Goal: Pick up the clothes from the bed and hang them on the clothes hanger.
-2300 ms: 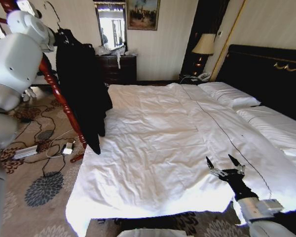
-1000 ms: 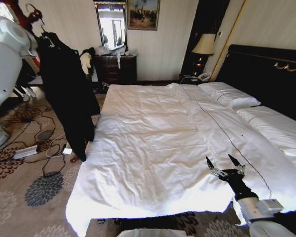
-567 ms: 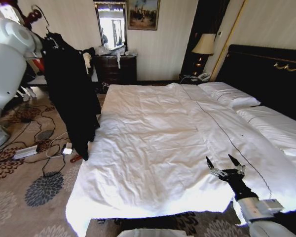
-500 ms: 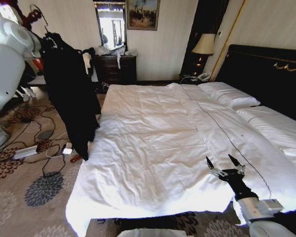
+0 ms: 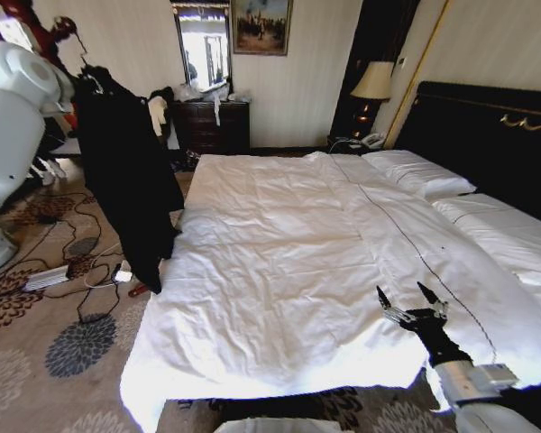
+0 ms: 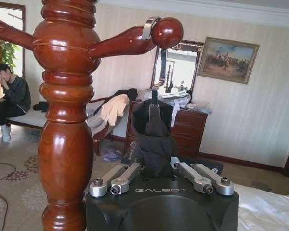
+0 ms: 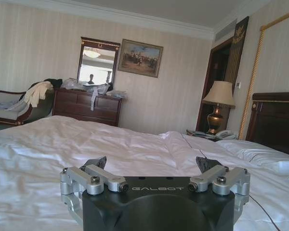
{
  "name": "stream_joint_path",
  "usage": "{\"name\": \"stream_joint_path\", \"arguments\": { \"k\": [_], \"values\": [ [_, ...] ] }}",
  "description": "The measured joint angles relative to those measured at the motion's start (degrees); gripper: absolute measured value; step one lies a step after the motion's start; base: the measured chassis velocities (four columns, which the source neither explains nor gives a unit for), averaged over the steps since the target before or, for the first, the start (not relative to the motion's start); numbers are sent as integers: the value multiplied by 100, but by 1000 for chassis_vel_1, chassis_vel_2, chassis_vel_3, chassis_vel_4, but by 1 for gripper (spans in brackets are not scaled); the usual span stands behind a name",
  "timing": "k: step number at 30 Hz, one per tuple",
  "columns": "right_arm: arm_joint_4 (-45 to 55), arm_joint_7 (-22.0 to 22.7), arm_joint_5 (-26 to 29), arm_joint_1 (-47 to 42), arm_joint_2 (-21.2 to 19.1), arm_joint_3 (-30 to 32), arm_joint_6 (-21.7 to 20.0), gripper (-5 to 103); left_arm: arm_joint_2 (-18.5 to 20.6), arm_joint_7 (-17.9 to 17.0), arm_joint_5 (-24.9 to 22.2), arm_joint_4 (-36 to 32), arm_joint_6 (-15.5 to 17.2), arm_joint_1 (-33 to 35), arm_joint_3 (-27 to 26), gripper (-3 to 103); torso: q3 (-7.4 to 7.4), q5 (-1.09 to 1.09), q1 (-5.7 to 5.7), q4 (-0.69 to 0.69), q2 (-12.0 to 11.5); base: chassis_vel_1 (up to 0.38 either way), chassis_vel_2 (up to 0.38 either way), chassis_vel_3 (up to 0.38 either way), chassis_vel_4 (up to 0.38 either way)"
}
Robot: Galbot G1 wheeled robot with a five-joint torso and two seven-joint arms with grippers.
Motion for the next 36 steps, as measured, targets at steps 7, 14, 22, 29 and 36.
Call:
{"name": "stream_joint_path", "arguments": {
  "k": [7, 14, 22, 29, 36],
  "values": [
    [0, 0, 0, 0, 0, 0, 0, 100, 38, -18, -6, -14, 11, 7, -23, 18, 0, 1, 0, 0, 0, 0, 0, 0, 0],
    [0, 0, 0, 0, 0, 0, 0, 100, 95, -30, -14, -108, 24, 82, -62, 18, 0, 0, 0, -1, 0, 0, 0, 0, 0],
    [0, 0, 0, 0, 0, 0, 0, 100, 112, -67, -4, -186, 19, 170, -108, 18, 0, 1, 0, 0, 0, 0, 0, 0, 0],
    [0, 0, 0, 0, 0, 0, 0, 100, 50, -58, 27, -150, 16, 128, -141, 37, 0, 1, 0, 0, 0, 0, 0, 0, 0],
    [0, 0, 0, 0, 0, 0, 0, 100, 120, -66, 48, -261, 34, 123, -181, 66, 0, 1, 0, 0, 0, 0, 0, 0, 0]
  ]
}}
